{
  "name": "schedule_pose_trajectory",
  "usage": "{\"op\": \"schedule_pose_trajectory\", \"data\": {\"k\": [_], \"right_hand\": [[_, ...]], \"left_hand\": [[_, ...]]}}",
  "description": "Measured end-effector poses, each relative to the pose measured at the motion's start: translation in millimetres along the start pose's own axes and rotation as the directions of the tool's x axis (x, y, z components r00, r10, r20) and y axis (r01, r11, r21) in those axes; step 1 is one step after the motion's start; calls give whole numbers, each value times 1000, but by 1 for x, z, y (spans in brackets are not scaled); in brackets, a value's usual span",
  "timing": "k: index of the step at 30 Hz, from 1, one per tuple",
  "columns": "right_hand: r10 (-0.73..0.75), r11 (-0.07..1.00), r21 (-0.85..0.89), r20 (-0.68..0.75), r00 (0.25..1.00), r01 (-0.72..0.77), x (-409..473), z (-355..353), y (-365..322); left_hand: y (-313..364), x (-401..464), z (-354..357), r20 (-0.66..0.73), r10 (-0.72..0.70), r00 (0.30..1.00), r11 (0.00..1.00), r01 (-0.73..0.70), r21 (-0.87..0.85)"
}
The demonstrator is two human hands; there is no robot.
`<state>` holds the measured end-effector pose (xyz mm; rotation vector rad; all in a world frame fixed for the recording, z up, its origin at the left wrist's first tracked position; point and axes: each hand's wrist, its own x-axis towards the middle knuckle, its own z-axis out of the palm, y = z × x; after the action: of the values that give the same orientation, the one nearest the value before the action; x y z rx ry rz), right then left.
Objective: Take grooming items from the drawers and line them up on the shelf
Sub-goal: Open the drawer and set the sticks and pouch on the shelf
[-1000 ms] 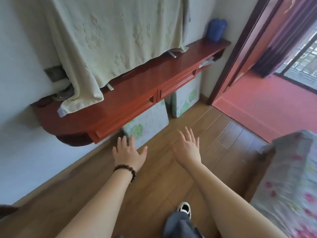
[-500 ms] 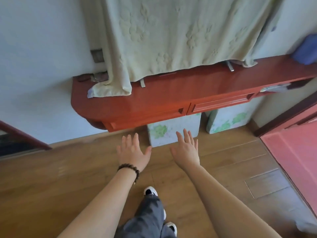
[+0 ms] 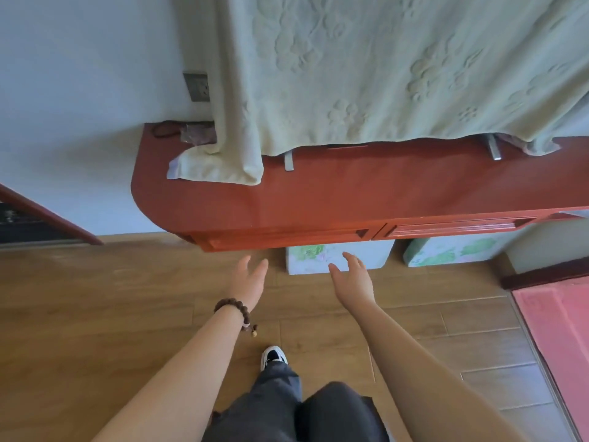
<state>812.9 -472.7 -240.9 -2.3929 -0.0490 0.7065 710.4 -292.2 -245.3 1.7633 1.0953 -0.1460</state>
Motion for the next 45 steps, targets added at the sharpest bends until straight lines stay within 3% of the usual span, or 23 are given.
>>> {"op": "schedule_pose_trajectory", "data": {"k": [2, 4, 5, 7, 9, 14, 18, 24, 32, 40, 45], "right_hand": [[170, 931, 314, 83, 982, -188, 17, -1, -4], [287, 674, 633, 250, 925, -381, 38, 1, -1], [309, 525, 730, 315, 897, -438, 51, 2, 3], [324, 323, 812, 387, 863, -485, 78, 4, 9], [327, 181, 848, 426, 843, -498, 103, 7, 11], [295, -49, 851, 512, 807, -522, 149, 14, 21], [230, -155, 839, 543, 807, -521, 164, 18, 33], [190, -212, 833, 548, 815, -510, 162, 20, 37], [260, -203, 852, 522, 812, -483, 136, 26, 57], [290, -193, 872, 489, 823, -450, 88, 34, 88], [308, -195, 878, 478, 823, -437, 56, 37, 105]], "left_hand": [[3, 20, -2, 94, -198, 976, 914, 218, -342], [1, 37, -2, 271, -330, 904, 623, 425, -657], [-2, 45, -2, 320, -345, 882, 472, 458, -753], [-9, 60, 1, 347, -357, 867, 244, 446, -861], [-13, 76, 9, 349, -376, 858, 87, 408, -909], [-21, 109, 28, 353, -335, 874, -174, 311, -934], [-20, 125, 34, 317, -315, 895, -174, 275, -946], [-9, 132, 42, 310, -407, 859, -146, 274, -951], [-26, 104, 46, 338, -458, 822, -143, 307, -941], [-69, 57, 51, 337, -408, 849, -127, 313, -941], [-87, 24, 52, 369, -410, 834, -175, 326, -929]]}}
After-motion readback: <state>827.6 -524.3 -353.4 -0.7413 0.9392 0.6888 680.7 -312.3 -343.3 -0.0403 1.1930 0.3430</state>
